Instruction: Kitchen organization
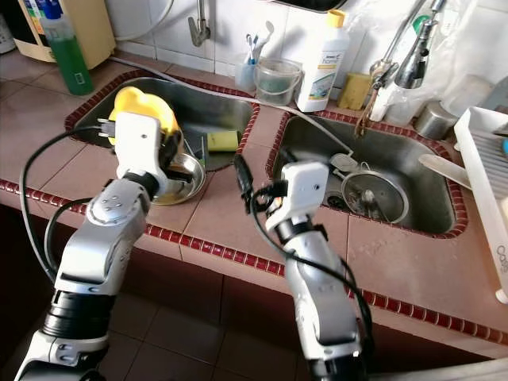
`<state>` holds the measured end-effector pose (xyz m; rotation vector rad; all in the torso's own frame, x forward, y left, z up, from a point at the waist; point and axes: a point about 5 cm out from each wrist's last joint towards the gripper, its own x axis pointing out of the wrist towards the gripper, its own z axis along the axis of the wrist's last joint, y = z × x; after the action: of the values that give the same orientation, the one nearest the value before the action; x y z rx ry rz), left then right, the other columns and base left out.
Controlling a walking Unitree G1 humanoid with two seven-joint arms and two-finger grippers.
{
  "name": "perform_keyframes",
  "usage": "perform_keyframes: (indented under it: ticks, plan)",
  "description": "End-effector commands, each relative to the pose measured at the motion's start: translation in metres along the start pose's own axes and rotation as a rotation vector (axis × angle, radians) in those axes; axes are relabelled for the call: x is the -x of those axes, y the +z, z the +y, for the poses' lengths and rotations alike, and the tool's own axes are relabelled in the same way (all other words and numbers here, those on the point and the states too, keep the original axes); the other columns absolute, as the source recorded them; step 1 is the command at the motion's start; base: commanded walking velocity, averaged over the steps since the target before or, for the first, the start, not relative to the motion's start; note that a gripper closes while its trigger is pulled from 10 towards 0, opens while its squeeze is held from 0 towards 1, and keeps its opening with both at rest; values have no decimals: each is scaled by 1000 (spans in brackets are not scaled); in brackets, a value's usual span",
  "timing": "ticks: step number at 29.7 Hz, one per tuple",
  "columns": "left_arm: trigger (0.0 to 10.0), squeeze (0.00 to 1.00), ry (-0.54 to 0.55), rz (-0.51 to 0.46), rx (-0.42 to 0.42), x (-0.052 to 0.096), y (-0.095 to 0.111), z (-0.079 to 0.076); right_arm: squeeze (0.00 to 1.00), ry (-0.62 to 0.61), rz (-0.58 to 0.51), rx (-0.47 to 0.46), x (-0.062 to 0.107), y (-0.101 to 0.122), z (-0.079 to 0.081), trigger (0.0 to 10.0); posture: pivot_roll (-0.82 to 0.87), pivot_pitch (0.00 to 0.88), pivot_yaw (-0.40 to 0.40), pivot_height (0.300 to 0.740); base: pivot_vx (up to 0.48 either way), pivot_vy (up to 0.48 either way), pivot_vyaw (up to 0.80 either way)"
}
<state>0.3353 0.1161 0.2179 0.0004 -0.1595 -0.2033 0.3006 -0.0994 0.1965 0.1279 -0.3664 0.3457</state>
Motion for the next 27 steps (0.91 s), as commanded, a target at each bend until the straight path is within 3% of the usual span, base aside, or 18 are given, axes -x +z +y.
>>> perform_keyframes:
  ticks: [1, 2, 4, 10, 16, 17, 21, 27]
  plan:
    - [10000, 0, 18, -16, 66, 3, -2, 6, 0, -10, -25, 12, -2, 2, -6, 10000, -124, 62, -105, 740, 0, 0, 0]
    - [10000, 0, 35, -2, 131, 4, -8, 10, 0, -13, -33, 18, -4, 2, -9, 10000, -125, 56, -108, 740, 0, 0, 0]
    - [10000, 0, 29, -33, 159, 7, -10, 12, 0, -21, -43, 16, -5, 2, -12, 10000, -125, 55, -109, 740, 0, 0, 0]
    - [10000, 0, -16, -155, -11, 16, -12, 11, 0, -41, -61, 85, -1, -3, -22, 10000, -130, 47, -112, 740, 0, 0, 0]
    - [10000, 0, -40, -234, 38, 26, -6, 14, 0, -93, -73, 161, 6, -5, -30, 10000, -141, 42, -105, 740, 0, 0, 0]
    - [10000, 0, -3, -246, 40, 31, -7, 17, 0, -97, -72, 171, 11, -7, -30, 10000, -145, 40, -103, 740, 0, 0, 0]
    - [10000, 0, 3, -250, 63, 40, -11, 16, 0, -111, -67, 168, 17, -9, -28, 10000, -151, 41, -97, 740, 0, 0, 0]
    - [10000, 0, -8, -254, 59, 41, -16, 14, 0, -122, -59, 180, 20, -15, -28, 10000, -148, 47, -99, 740, 0, 0, 0]
